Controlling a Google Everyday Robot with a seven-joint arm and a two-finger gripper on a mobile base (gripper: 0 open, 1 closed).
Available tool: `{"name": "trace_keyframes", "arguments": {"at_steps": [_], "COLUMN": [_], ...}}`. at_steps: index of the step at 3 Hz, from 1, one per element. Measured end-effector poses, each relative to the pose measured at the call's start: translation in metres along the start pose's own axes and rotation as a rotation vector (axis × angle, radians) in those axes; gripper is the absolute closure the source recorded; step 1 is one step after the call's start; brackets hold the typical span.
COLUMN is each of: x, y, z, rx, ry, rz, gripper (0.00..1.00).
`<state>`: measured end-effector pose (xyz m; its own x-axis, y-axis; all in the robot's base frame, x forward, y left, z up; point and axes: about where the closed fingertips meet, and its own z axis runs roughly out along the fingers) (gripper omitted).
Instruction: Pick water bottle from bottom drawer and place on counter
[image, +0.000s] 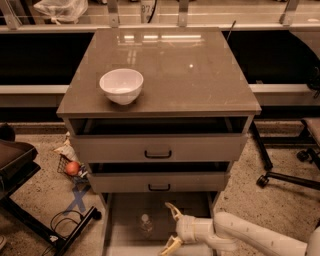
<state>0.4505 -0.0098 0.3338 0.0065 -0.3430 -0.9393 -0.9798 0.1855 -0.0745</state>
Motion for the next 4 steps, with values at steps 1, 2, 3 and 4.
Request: {"name": "trace_keyframes", "arguments": {"at_steps": [1,2,3,4], "x": [0.004,0.02,0.038,0.061], "y": [-0.016,-0.037,-0.048,-0.052], "z": [0.025,0.045,0.056,0.07], "rx": [-0.002,0.007,0.011,0.002], "ry": [-0.08,-0.121,-0.109,-0.119], "rz": [-0.051,-0.076,-0.067,-0.036], "gripper": [0.0,0.0,0.0,0.0]}}
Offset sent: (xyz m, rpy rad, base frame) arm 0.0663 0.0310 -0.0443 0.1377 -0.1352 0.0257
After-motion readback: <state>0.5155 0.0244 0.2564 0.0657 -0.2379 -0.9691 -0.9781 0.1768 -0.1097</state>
